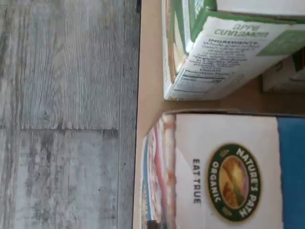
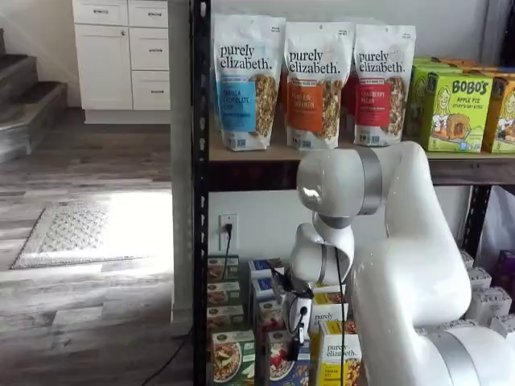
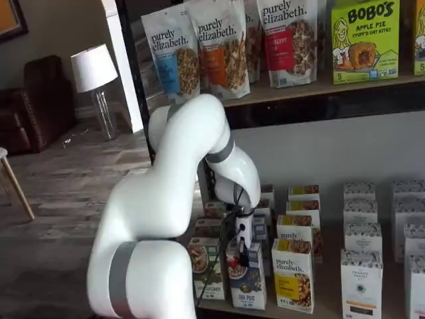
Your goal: Pick up the blue and white box that is on the bottom shelf, the second box from the left
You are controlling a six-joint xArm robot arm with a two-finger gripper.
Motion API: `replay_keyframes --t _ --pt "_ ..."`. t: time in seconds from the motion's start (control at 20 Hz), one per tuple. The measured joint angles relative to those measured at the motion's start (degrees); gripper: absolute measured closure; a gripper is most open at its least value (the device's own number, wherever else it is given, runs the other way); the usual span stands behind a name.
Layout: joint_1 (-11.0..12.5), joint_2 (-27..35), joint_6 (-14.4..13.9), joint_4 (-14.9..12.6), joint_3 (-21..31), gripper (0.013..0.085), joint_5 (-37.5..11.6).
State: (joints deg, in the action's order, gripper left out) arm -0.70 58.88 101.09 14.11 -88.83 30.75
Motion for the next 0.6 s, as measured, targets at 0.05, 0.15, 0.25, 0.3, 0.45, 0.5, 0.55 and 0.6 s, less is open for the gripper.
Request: replay_keyframes --t 0.05,0.15,0.25,0.3,0.45,0.5,0.55,0.6 --pt "0.0 0.0 0.0 0.0 -0.02 0.045 0.07" --pt "-0.01 -0.02 -0.08 -0.07 -0.03 0.049 0.13" --pt "-0.02 -0.04 -0.13 -0.11 -0.04 0.053 0.27" --pt "-0.02 -0.06 -0.13 -0.11 -0.05 0.053 0.32" --pt "-0.09 -0.22 -0.4 -0.4 0.44 0.053 -0.49" --pt "-0.11 -0.29 -0.49 -0.51 0.59 0.053 -0.7" --pt "-0.11 -0.38 -0.48 -0.5 0.77 0.053 -0.84" --pt "-0.12 -0.55 -0.43 -0.45 1.06 0.053 -1.01"
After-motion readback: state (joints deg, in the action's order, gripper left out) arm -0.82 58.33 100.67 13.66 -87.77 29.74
